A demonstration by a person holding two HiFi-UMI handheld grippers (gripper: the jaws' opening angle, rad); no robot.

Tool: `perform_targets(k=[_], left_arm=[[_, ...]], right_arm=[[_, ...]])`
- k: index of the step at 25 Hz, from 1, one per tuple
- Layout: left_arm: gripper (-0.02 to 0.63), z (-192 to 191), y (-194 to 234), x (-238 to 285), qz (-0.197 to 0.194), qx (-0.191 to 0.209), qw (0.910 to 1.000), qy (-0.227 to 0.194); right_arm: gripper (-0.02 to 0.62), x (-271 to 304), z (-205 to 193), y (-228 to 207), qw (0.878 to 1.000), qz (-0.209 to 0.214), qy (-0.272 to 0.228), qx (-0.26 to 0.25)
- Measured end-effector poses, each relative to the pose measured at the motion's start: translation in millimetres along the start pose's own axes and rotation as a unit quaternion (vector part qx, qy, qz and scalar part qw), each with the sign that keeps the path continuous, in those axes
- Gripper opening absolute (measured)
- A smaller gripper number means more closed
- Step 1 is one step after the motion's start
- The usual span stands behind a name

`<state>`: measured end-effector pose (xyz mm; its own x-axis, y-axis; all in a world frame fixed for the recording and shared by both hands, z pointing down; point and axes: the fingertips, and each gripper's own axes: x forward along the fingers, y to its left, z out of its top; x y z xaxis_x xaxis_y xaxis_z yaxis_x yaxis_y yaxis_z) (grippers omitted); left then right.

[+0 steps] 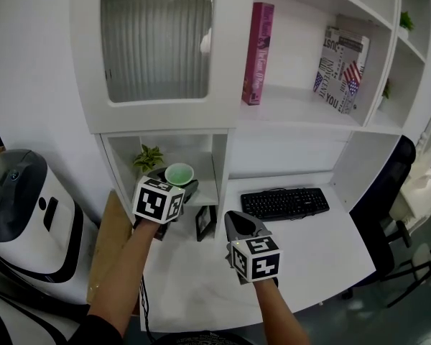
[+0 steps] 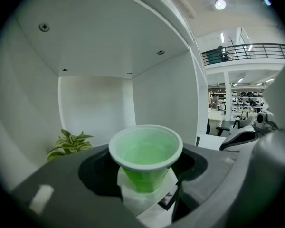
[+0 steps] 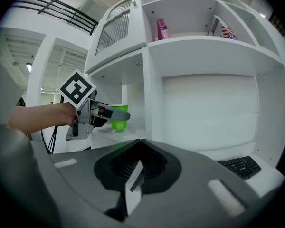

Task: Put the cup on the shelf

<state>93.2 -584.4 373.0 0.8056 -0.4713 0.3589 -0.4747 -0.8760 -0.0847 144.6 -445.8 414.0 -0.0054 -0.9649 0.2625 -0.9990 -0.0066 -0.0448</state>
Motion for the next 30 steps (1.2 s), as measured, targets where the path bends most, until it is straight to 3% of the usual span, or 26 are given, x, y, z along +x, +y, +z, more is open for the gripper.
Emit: perform_targets(k=[10,30], left_arm=[[0.31,-13,6,17,-0.012,-0.01,0.9997,0.02],[0.348,-12,8,14,-0.014,-0.021,0.9996,0.012]], right_arm=[[0.023,10,-6,-4,1.0,-0.006,0.009,0.002],[0.023,8,-9,-6,1.0,0.0,0.012,0.006]])
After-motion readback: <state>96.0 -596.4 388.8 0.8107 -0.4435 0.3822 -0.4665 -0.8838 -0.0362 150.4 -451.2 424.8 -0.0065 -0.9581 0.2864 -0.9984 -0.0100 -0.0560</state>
